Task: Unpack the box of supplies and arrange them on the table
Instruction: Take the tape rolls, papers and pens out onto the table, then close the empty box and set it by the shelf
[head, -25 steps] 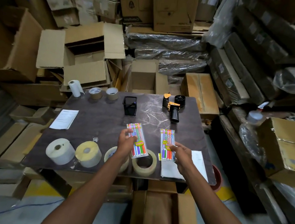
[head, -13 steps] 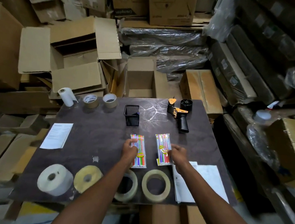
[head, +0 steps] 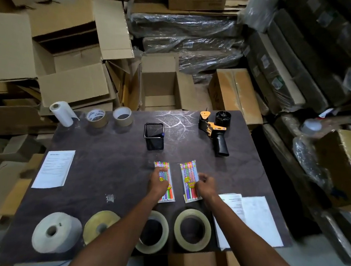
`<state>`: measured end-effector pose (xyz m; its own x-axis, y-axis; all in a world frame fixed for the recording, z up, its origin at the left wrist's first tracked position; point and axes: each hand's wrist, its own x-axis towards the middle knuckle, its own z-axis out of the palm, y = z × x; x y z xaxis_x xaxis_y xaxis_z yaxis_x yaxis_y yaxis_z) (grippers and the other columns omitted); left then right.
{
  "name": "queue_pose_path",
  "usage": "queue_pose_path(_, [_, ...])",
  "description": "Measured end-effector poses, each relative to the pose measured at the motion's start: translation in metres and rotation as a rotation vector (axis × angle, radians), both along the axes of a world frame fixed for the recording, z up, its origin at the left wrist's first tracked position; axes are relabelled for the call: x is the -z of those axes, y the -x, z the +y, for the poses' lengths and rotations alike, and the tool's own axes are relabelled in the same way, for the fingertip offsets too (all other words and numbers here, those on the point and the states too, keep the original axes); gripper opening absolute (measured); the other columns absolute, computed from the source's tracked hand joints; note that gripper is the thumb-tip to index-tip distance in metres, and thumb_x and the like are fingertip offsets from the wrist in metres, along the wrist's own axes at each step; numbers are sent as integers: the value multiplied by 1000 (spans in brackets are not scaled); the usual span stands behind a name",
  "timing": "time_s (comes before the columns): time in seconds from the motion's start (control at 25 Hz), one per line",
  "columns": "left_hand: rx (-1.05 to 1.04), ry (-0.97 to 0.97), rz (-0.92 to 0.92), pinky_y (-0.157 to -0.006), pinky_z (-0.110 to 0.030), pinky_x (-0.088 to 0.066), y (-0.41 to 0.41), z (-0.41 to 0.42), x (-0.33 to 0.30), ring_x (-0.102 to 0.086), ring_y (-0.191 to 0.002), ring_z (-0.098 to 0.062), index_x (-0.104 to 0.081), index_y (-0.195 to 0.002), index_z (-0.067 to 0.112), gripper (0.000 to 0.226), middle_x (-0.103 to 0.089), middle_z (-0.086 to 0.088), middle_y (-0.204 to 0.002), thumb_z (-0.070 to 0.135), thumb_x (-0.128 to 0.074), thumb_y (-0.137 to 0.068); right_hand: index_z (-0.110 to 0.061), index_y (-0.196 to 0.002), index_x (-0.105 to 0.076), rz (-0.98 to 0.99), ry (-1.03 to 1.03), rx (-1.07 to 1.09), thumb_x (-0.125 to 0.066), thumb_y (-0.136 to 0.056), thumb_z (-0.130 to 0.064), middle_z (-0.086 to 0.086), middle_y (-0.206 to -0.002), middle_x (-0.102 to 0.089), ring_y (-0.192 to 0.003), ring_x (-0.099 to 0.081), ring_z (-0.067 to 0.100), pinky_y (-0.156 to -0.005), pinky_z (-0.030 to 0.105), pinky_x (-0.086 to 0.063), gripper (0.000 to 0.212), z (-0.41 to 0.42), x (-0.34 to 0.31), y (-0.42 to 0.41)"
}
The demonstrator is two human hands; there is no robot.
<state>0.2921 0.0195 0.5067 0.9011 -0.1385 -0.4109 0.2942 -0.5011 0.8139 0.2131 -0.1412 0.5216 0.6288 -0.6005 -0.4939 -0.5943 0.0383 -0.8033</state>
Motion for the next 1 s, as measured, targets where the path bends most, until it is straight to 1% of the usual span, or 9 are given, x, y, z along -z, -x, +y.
queue_pose_path(0.12, [47, -19, -25, -69, -40, -58, 2, 0, -9, -66, -86, -34, -59, -93, 40, 57, -63, -12, -114, -12, -49, -72, -17, -93, -67, 2, 22, -14, -60, -87, 1, 9, -100, -75, -90, -72, 24, -86, 43, -59, 20, 3, -5, 2])
queue_pose_path(0.24, [77, -77, -67, -90, -34, -51, 5, -4, -21, -59, -106, -29, -65, -109, 29, 54, -52, -11, -123, -11, -55, -74, -11, -95, -66, 5, 34, -8, -61, -88, 0, 11, -99, -74, -89, -72, 24, -82, 40, -60, 15, 3, -9, 4])
queue_pose_path(0.32, [66, -97, -87, -101, -34, -46, 7, -5, -23, -55, -115, -28, -66, -115, 24, 51, -50, -11, -126, -7, -59, -75, -8, -98, -67, 12, 53, -13, -61, -90, -2, 10, -98, -74, -82, -70, 20, -73, 30, -58, 12, 3, -12, 6])
queue_pose_path(0.4, [37, -109, -79, -104, -37, -45, 9, -5, -25, -53, -119, -30, -66, -117, 23, 48, -51, -13, -129, -3, -62, -76, -9, -99, -69, 23, 71, -26, -60, -92, -5, 7, -95, -73, -72, -66, 11, -60, 18, -50, 12, 2, -16, 8])
queue_pose_path(0.48, [18, -138, -75, -104, -37, -44, 12, -4, -31, -50, -123, -31, -66, -118, 24, 45, -52, -12, -130, 4, -64, -78, -9, -103, -71, 17, 85, -27, -61, -92, -6, 3, -93, -70, -72, -64, 7, -59, 15, -45, 15, 1, -21, 10])
queue_pose_path(0.6, [24, -198, -76, -103, -36, -38, 16, -2, -39, -44, -126, -32, -64, -120, 28, 40, -50, -9, -131, 12, -65, -83, -9, -105, -73, -31, 67, 8, -62, -90, -4, 2, -94, -71, -80, -65, 13, -71, 22, -48, 19, -1, -26, 16])
queue_pose_path(0.8, [6, -148, -125, -104, -30, -27, 30, -10, -53, -47, -117, -29, -66, -110, 28, 34, -56, -7, -120, 13, -68, -79, -4, -91, -73, -98, -93, 144, -56, -88, 3, 2, -72, -68, -64, -60, 13, -59, 24, -49, 19, -10, -29, 29])
queue_pose_path(0.92, [4, -31, -145, -103, -37, -42, 44, -15, -56, -56, -108, -25, -64, -95, 37, 34, -63, -1, -110, 10, -66, -75, 4, -100, -63, -183, -242, 211, -48, -95, 7, 13, -77, -63, -60, -58, 19, -50, 23, -51, 16, -14, -43, 39])
queue_pose_path(1.0, [0, 52, -149, -89, -37, -53, 57, -16, -61, -63, -98, -23, -62, -85, 41, 35, -66, 5, -101, 8, -60, -72, 2, -99, -61, -230, -279, 212, -46, -97, 8, 14, -77, -63, -59, -60, 19, -50, 21, -55, 16, -12, -55, 49])
